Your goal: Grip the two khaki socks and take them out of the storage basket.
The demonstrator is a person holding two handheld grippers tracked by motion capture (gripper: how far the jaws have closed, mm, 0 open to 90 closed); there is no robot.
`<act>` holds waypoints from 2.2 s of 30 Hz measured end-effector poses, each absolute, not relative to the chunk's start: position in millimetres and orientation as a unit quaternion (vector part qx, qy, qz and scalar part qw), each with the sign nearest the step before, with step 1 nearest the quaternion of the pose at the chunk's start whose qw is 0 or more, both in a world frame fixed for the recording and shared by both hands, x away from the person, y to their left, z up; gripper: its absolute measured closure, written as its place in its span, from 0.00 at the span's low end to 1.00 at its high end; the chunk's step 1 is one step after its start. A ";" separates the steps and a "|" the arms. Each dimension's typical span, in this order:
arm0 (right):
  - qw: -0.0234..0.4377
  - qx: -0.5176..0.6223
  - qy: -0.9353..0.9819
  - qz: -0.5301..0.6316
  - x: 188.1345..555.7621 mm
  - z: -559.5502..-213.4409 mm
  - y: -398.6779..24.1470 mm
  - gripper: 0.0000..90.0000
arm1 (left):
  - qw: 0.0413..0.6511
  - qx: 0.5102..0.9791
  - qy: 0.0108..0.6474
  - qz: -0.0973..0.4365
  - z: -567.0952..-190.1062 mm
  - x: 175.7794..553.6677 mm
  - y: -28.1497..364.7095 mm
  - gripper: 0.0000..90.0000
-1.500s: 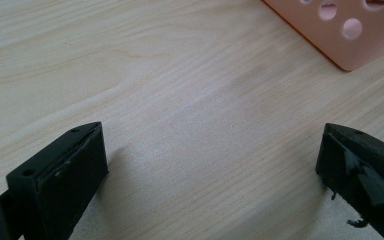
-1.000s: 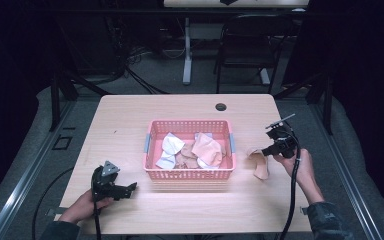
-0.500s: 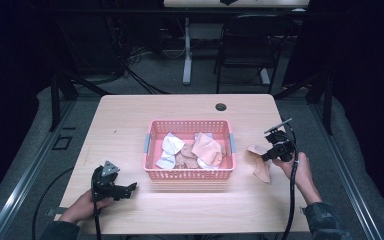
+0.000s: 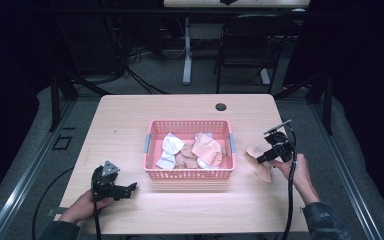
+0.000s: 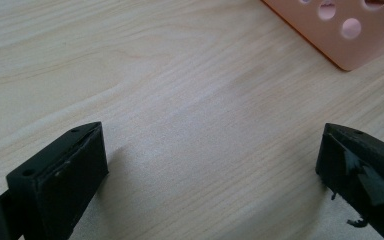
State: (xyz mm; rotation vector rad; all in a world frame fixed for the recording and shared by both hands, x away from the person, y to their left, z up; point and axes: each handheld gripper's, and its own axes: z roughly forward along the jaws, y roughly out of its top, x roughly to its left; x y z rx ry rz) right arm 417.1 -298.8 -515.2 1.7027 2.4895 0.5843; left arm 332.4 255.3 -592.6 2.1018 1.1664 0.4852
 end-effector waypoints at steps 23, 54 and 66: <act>0.076 0.463 0.821 0.325 402.5 -425.8 -264.3 0.00 | 0.338 0.807 0.448 0.185 -592.6 332.2 255.2 0.00; 0.049 0.394 0.882 0.256 457.8 -438.8 -141.9 0.23 | 0.338 0.807 0.448 0.185 -592.5 332.2 255.3 0.00; 0.027 0.420 0.883 0.205 479.0 -466.9 -138.6 0.54 | 0.338 0.807 0.448 0.185 -592.5 332.2 255.3 0.00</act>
